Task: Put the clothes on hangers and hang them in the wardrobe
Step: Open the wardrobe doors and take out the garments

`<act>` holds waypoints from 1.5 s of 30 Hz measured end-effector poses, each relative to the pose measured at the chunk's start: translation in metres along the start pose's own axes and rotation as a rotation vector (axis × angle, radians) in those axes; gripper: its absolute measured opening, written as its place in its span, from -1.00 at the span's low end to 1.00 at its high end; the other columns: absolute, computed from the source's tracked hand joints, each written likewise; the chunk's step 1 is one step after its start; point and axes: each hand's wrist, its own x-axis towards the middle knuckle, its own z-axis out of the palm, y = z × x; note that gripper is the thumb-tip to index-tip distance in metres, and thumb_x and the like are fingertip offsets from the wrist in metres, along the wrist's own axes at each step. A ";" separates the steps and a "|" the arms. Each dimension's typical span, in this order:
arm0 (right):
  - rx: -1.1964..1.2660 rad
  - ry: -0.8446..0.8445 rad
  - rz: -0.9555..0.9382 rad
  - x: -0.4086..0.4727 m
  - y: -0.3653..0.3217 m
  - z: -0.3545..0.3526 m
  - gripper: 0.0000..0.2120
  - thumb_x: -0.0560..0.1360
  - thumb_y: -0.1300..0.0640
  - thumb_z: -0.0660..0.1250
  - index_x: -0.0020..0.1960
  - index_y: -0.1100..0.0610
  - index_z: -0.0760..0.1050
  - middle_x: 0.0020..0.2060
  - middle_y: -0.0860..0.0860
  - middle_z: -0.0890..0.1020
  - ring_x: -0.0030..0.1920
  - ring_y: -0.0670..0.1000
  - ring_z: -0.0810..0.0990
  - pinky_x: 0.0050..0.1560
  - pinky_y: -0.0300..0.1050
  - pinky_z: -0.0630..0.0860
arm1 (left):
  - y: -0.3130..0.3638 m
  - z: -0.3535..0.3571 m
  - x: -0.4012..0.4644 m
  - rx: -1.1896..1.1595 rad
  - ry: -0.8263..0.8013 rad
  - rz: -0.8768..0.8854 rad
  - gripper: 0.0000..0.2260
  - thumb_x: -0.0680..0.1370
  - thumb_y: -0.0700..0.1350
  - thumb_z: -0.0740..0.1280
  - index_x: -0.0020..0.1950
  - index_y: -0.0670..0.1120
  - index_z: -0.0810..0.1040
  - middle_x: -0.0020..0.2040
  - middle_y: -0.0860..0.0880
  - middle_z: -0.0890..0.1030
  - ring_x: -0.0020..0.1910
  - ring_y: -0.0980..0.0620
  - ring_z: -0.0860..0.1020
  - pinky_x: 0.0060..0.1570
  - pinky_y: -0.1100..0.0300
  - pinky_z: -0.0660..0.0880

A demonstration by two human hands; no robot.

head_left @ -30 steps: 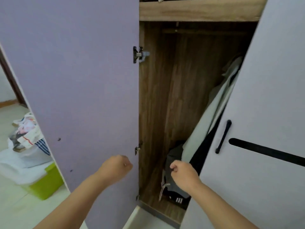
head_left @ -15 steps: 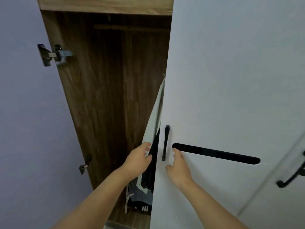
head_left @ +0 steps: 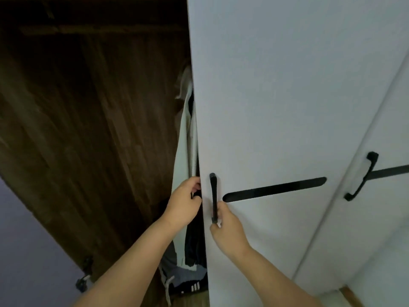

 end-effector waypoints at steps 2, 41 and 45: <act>-0.016 0.048 0.021 -0.005 -0.001 0.004 -0.68 0.48 0.36 0.19 0.04 -0.05 0.32 -0.19 -0.14 0.47 -0.15 -0.11 0.47 -0.23 -0.45 0.39 | -0.001 -0.004 -0.002 0.002 -0.042 0.023 -0.63 0.53 -0.35 0.19 0.26 -0.02 0.44 0.08 0.06 0.51 0.10 0.14 0.45 0.19 0.25 0.39; -0.036 0.521 0.265 -0.297 0.114 -0.222 -0.59 0.41 0.27 0.37 0.10 -0.06 0.29 -0.09 -0.10 0.62 -0.09 -0.09 0.63 -0.08 -0.26 0.54 | 0.177 0.220 -0.238 -0.232 -0.552 0.306 -0.41 0.49 -0.45 0.10 0.41 0.08 0.28 0.30 0.10 0.39 0.07 0.43 0.43 0.07 0.58 0.30; 0.047 0.535 0.263 -0.305 0.127 -0.259 -0.60 0.44 0.36 0.32 0.09 -0.06 0.33 -0.10 -0.13 0.60 -0.11 -0.23 0.61 -0.08 -0.32 0.54 | 0.197 0.256 -0.225 -0.122 -0.626 0.420 -0.34 0.51 -0.41 0.09 0.49 0.12 0.08 0.51 0.15 0.08 0.47 0.17 0.15 0.45 0.17 0.18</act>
